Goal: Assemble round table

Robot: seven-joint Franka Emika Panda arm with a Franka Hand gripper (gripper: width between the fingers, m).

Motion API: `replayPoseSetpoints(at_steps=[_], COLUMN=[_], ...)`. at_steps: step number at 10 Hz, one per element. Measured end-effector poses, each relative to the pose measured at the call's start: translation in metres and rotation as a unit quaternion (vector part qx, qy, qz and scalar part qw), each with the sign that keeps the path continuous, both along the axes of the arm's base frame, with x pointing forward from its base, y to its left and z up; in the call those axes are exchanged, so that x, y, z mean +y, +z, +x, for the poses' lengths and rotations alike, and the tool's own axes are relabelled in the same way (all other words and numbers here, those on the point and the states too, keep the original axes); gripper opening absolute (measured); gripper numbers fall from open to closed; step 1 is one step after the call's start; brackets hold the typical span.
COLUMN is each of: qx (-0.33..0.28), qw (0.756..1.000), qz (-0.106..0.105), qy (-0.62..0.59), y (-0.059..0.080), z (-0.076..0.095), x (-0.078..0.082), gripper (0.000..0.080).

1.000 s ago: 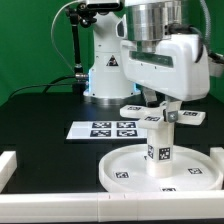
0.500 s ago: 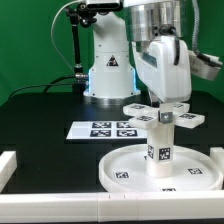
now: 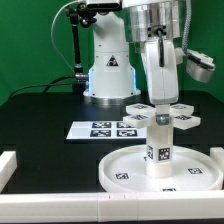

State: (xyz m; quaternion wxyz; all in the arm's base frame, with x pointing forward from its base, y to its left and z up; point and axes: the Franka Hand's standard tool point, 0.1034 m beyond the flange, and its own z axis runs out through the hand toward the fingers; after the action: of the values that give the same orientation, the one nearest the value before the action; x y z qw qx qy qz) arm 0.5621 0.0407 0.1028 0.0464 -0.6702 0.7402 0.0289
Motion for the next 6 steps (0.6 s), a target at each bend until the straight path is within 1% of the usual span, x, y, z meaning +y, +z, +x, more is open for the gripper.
replayPoseSetpoints(at_steps=[1, 3, 4, 6], qx=[-0.007, -0.019, -0.023, -0.023], qw=[1.000, 1.000, 0.999, 0.999], qz=[0.002, 0.007, 0.007, 0.006], qy=[0.013, 0.020, 0.026, 0.039], y=[0.007, 0.021, 0.025, 0.022], z=[0.002, 0.007, 0.008, 0.007], x=[0.001, 0.003, 0.004, 0.005], gripper=[0.0630, 0.0646, 0.0649, 0.0648])
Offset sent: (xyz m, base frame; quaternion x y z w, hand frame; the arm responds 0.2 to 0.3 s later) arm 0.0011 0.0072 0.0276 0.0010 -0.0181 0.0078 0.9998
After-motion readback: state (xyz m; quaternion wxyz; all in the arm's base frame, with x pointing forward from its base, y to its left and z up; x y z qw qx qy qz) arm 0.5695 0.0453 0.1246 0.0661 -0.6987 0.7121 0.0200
